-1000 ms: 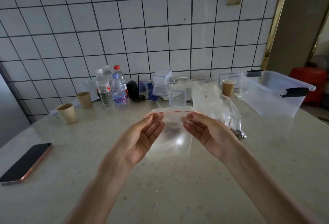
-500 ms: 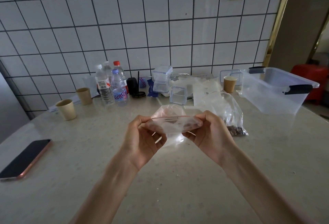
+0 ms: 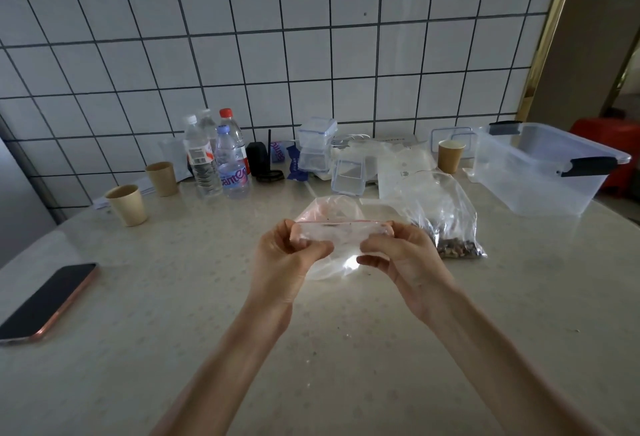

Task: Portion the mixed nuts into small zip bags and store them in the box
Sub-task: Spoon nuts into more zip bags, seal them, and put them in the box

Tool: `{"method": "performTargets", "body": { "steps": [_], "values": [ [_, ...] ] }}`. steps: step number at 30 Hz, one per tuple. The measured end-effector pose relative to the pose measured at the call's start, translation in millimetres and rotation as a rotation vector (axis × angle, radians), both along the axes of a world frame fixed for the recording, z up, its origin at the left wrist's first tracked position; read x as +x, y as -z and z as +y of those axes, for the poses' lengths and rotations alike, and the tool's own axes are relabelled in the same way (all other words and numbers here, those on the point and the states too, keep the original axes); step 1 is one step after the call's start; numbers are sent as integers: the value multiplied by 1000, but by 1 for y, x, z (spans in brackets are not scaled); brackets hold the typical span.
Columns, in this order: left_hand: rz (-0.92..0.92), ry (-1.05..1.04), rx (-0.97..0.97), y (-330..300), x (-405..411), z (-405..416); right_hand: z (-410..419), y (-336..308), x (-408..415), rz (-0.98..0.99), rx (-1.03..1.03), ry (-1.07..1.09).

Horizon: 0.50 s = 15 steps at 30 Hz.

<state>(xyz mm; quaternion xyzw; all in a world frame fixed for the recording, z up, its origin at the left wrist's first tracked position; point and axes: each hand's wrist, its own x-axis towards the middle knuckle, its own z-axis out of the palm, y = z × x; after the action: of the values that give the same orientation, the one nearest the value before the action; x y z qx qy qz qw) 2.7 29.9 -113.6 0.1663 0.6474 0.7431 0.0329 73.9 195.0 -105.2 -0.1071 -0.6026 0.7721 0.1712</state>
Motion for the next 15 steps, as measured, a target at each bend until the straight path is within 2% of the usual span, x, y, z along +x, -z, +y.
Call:
{"method": "performTargets", "body": {
  "steps": [4,7,15],
  "values": [
    [92,-180,-57,8,-1,8,-8,3,-6,-17,-59,158],
    [127,-258,-43,12,-4,12,-11,7,-8,-7,-11,195],
    [112,-308,-92,15,-9,-3,1,12,-6,-10,-21,249]
  ]
}}
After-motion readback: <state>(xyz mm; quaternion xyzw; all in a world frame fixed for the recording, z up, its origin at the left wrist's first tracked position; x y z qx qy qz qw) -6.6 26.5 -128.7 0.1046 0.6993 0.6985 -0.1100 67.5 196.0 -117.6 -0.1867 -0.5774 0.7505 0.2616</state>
